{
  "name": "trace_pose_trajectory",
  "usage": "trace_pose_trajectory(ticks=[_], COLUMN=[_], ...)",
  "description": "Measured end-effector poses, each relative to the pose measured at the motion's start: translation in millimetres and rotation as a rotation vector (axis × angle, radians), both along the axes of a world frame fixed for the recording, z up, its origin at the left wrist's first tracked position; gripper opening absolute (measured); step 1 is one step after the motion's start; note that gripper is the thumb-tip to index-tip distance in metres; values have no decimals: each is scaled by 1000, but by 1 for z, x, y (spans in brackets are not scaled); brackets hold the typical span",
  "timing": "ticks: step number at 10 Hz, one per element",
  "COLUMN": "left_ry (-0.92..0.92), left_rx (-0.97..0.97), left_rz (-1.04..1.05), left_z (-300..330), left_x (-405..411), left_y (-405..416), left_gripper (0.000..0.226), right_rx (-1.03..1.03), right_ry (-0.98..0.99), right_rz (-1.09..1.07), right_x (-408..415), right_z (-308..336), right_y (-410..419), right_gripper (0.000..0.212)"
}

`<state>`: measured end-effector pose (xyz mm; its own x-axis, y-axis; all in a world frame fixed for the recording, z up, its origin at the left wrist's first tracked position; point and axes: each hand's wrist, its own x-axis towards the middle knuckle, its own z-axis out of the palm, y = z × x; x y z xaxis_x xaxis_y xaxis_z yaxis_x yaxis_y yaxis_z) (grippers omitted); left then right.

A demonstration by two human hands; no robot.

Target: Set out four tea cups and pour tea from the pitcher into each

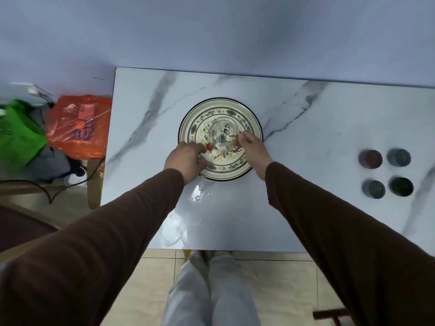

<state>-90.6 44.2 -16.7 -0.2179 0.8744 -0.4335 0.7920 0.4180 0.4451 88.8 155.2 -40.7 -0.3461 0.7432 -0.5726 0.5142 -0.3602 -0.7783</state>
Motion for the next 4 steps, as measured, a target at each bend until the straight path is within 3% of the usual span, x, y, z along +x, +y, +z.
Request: trace_pose_trajectory(ticks=[4], left_ry=[17], left_rx=[8], left_rz=[22], left_z=[17], left_x=[10], left_y=[3], left_gripper=[37], right_rx=[169], right_ry=[-194], right_rz=[162], right_x=[15], right_z=[13], right_y=[9], right_gripper=[33])
